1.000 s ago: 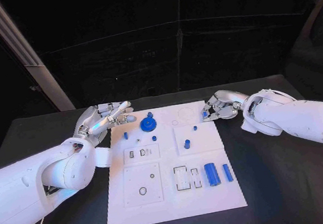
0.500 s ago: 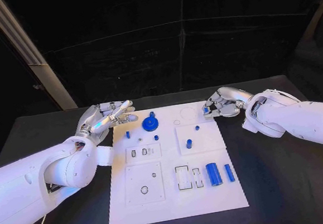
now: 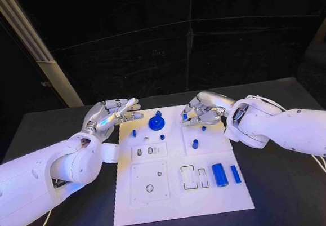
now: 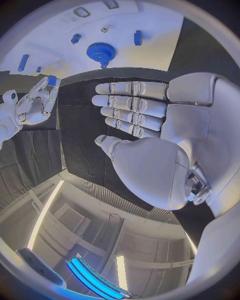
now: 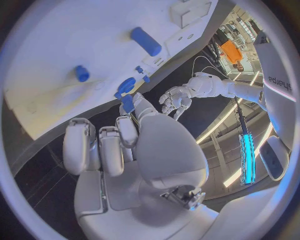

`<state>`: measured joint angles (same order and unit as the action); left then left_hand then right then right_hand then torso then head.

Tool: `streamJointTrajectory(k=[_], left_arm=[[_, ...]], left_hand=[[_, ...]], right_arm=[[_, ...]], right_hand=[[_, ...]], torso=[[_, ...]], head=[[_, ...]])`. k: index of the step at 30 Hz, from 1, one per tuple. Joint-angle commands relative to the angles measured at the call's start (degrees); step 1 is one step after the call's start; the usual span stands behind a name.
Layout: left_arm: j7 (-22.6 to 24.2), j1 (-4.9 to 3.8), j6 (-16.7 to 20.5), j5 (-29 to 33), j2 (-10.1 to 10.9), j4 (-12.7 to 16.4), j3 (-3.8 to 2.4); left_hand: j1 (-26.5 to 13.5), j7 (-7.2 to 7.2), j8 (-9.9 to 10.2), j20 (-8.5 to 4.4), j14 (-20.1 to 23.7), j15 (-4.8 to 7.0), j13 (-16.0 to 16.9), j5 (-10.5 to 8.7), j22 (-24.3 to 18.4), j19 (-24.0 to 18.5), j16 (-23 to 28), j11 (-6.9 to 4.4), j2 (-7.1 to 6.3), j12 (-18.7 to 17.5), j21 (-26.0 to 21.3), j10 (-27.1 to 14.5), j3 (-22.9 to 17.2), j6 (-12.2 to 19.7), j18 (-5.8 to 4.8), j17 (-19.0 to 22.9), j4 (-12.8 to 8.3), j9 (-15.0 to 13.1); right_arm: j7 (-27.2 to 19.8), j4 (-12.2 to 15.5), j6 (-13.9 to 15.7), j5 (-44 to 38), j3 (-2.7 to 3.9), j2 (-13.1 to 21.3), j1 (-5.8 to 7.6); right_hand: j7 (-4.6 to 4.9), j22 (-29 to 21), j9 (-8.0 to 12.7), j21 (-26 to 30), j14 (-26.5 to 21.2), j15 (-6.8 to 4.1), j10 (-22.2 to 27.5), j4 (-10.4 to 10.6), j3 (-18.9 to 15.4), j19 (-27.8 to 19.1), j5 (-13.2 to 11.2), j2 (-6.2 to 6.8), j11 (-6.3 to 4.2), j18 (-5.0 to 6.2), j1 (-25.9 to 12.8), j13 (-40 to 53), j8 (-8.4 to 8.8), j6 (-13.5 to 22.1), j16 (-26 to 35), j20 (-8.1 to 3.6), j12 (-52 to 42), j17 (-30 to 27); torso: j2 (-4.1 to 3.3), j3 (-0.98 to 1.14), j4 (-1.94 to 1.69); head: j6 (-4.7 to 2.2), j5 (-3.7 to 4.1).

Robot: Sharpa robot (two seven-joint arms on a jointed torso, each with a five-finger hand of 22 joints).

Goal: Assemble the parts on the task board

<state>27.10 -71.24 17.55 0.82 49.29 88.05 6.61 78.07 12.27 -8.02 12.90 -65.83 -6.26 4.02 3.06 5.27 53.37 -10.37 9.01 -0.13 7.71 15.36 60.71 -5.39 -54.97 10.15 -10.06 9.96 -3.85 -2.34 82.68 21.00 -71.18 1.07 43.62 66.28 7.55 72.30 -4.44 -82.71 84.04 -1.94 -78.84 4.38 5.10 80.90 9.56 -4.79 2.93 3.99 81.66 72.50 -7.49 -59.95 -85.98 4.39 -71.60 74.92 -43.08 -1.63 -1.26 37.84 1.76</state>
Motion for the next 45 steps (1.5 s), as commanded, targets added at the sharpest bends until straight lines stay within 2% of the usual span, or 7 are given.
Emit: streamJointTrajectory(k=[1,5,10,13,19,23,45], left_arm=[[0.3,-0.20,-0.5,-0.1,-0.1,0.0,-0.05],[0.3,-0.34,-0.6,-0.1,-0.3,-0.2,-0.05],[0.3,-0.44,-0.6,0.0,-0.5,-0.4,-0.05],[0.3,-0.50,-0.6,0.0,-0.6,-0.5,-0.05],[0.3,-0.59,-0.6,0.0,-0.9,-0.7,-0.05],[0.3,-0.62,-0.6,0.0,-1.0,-0.8,-0.05],[0.2,-0.64,-0.7,0.0,-1.2,-0.8,-0.05]], left_hand=[[0.4,0.29,0.2,0.09,0.3,-0.21,-0.1,-0.06,-0.1,0.5,0.3,0.27,-0.01,-0.3,-0.2,0.1,0.0,-0.2,0.41,-0.1,-0.4,0.0],[0.4,0.29,0.2,0.09,0.3,-0.21,-0.1,-0.06,-0.1,0.5,0.3,0.27,-0.01,-0.3,-0.2,0.1,0.0,-0.2,0.41,-0.1,-0.4,0.0],[0.3,0.30,0.2,0.09,0.2,-0.22,-0.1,-0.07,-0.1,0.5,0.4,0.27,0.02,-0.4,-0.3,0.1,0.1,-0.2,0.41,-0.1,-0.4,0.0],[0.3,0.30,0.2,0.09,0.2,-0.22,-0.1,-0.07,-0.1,0.5,0.4,0.27,0.02,-0.4,-0.3,0.1,0.1,-0.2,0.41,-0.1,-0.4,0.0],[0.3,0.30,0.2,0.09,0.2,-0.22,-0.1,-0.07,-0.1,0.5,0.4,0.27,0.02,-0.4,-0.3,0.1,0.1,-0.2,0.41,-0.1,-0.4,0.0],[0.3,0.30,0.2,0.09,0.2,-0.22,-0.1,-0.07,-0.1,0.5,0.4,0.27,0.02,-0.4,-0.3,0.1,0.1,-0.2,0.41,-0.1,-0.4,0.0],[0.3,0.30,0.2,0.09,0.2,-0.22,-0.1,-0.07,-0.1,0.5,0.4,0.27,0.02,-0.4,-0.3,0.1,0.1,-0.2,0.41,-0.1,-0.4,0.0]], right_arm=[[5.0,0.5,0.9,-6.5,0.01,-1.9,0.14],[6.5,0.2,-0.1,-9.9,-0.01,-5.1,0.13],[8.5,-0.3,-2.1,-12.3,-0.04,-8.0,0.08],[9.7,-0.7,-3.5,-13.7,-0.17,-9.8,-0.03],[10.4,-1.1,-4.8,-15.8,-1.59,-11.4,-0.18],[10.5,-1.2,-5.2,-17.1,-2.05,-12.1,-0.46],[9.6,-1.6,-5.9,-19.5,-2.31,-14.6,-1.89]], right_hand=[[-1.02,-0.2,-0.1,0.0,4.2,-0.42,-1.0,0.1,0.3,0.0,-0.2,-0.71,-1.28,-0.34,0.2,-0.1,-0.15,-1.4,-0.1,-0.45,-0.1,6.4],[-0.99,-0.3,0.0,0.1,4.1,-0.41,-1.0,0.1,0.5,0.0,-0.2,-0.53,-1.26,-0.32,0.1,-0.1,-0.05,-1.4,0.0,-0.46,0.0,6.3],[-0.98,-0.4,0.0,0.1,4.1,-0.40,-0.9,0.0,0.7,-0.1,0.0,-0.30,-1.26,-0.29,0.0,-0.3,0.02,-1.4,0.1,-0.46,0.2,6.2],[-0.96,-0.6,0.0,0.2,4.1,-0.40,-0.8,0.0,0.7,-0.2,0.0,-0.13,-1.24,-0.27,-0.2,-0.4,0.05,-1.4,0.1,-0.46,0.4,6.1],[-0.94,-0.8,0.1,0.3,4.1,-0.37,-0.6,0.1,0.9,-0.3,-0.1,0.55,-1.20,-0.23,-1.0,-0.6,0.14,-1.5,0.2,-0.44,0.7,6.0],[-0.96,-0.8,0.1,0.3,4.1,-0.37,-0.6,0.2,0.9,-0.3,-0.1,0.73,-1.21,-0.22,-1.2,-0.7,0.14,-1.6,0.2,-0.44,0.8,6.0],[-1.00,-1.2,0.1,0.5,4.0,-0.38,-0.3,0.2,1.0,-0.5,-0.2,1.39,-1.24,-0.14,-1.8,-1.1,0.16,-1.8,0.3,-0.44,1.3,5.8]], torso=[[0.16,-0.23,-0.28],[0.14,-0.13,-0.13],[0.01,-0.12,-0.18],[0.04,-0.02,0.08],[0.04,0.00,0.10],[-0.01,0.13,0.13],[0.06,-0.01,0.10]], head=[[0.14,-0.76],[0.26,-1.63],[0.50,-1.86],[0.77,-2.24],[1.06,-2.03],[1.20,-2.24],[1.90,-2.63]])
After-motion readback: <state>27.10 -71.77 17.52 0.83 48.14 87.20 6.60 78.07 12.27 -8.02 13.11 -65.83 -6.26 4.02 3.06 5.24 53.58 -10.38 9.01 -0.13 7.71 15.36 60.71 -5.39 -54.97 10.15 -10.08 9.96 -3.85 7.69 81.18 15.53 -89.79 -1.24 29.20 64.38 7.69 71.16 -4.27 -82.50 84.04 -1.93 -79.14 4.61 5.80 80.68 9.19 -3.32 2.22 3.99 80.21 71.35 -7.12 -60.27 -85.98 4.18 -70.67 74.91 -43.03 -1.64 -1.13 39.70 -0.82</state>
